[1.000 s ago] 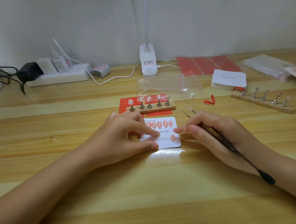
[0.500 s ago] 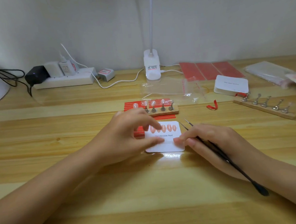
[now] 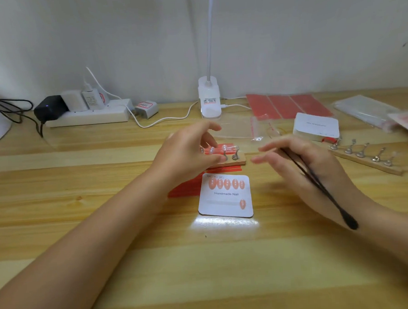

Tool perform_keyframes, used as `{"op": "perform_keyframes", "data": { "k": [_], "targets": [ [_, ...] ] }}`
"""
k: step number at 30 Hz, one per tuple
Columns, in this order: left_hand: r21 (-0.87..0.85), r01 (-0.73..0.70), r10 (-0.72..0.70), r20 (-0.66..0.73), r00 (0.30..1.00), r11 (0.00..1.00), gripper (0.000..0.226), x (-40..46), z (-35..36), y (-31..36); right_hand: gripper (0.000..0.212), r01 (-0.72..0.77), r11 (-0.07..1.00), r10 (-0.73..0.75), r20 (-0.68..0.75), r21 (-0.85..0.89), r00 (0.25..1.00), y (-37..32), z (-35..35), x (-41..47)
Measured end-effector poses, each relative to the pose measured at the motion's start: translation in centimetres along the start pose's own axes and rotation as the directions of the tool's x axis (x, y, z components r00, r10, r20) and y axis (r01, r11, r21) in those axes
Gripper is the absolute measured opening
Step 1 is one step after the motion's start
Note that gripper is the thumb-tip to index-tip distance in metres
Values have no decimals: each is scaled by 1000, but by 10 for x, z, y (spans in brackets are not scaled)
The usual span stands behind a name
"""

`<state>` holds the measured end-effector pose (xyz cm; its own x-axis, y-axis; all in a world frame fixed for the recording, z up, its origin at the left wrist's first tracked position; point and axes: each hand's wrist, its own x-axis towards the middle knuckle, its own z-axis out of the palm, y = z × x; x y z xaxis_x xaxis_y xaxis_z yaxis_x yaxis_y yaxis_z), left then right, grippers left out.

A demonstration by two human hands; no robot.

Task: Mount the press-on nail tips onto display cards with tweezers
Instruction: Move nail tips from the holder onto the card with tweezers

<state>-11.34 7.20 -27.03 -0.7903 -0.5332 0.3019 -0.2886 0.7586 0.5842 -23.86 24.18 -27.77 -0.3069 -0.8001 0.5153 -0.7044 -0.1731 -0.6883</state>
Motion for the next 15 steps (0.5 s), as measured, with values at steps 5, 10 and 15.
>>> {"op": "perform_keyframes", "data": {
  "k": [5,10,15],
  "targets": [
    [-41,15,-17,-38,999,999,42,5,7,1,25,-6,992,9,29,-122,1000,8,9,34],
    [-33,-14,11,-74,997,999,39,7,13,1,23,45,979,-16,145,-199,989,15,24,49],
    [-42,-12,8,-84,996,999,39,8,14,-1,21,69,979,-47,121,-191,992,20,29,53]
  ]
}}
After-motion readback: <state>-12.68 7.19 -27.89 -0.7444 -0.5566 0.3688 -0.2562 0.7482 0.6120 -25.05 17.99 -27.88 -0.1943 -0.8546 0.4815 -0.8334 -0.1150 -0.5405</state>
